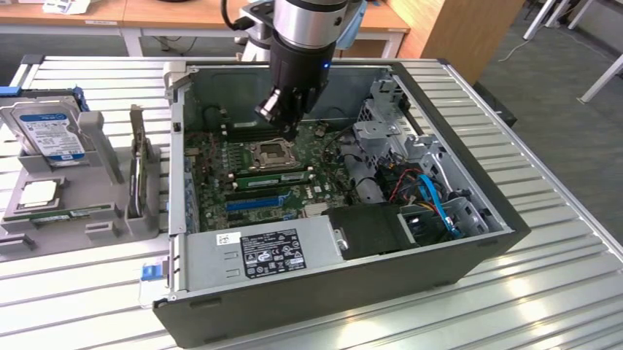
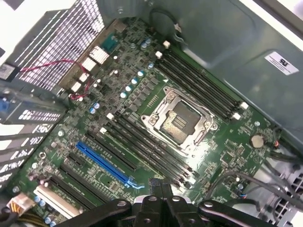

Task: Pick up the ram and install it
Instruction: 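Press down the ram until it locks into place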

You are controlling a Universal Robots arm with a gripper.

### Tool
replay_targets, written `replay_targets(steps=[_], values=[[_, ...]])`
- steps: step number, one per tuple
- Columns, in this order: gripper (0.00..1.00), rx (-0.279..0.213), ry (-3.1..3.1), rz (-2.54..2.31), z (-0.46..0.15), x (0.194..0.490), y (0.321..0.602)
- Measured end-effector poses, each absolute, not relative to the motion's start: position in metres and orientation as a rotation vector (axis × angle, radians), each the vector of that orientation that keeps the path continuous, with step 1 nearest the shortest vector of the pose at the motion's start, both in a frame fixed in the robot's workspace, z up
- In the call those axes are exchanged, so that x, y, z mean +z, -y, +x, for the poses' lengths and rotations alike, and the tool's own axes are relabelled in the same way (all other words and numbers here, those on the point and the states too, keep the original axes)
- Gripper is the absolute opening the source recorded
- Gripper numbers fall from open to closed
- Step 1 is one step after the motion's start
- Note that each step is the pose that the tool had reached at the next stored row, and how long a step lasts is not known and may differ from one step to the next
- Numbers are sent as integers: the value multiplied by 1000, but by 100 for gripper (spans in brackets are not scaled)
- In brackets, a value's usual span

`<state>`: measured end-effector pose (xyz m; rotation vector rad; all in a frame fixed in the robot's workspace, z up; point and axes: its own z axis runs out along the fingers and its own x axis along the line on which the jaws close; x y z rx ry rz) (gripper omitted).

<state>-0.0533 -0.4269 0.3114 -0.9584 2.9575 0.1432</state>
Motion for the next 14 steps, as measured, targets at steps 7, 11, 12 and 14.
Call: replay_targets(steps=[7, 11, 12, 14], values=[[10, 146, -2998, -841, -54, 311, 427], [10, 146, -3018, -771, -54, 311, 427], [10, 146, -3023, -753, -54, 311, 427], [10, 147, -3032, -716, -54, 311, 427]])
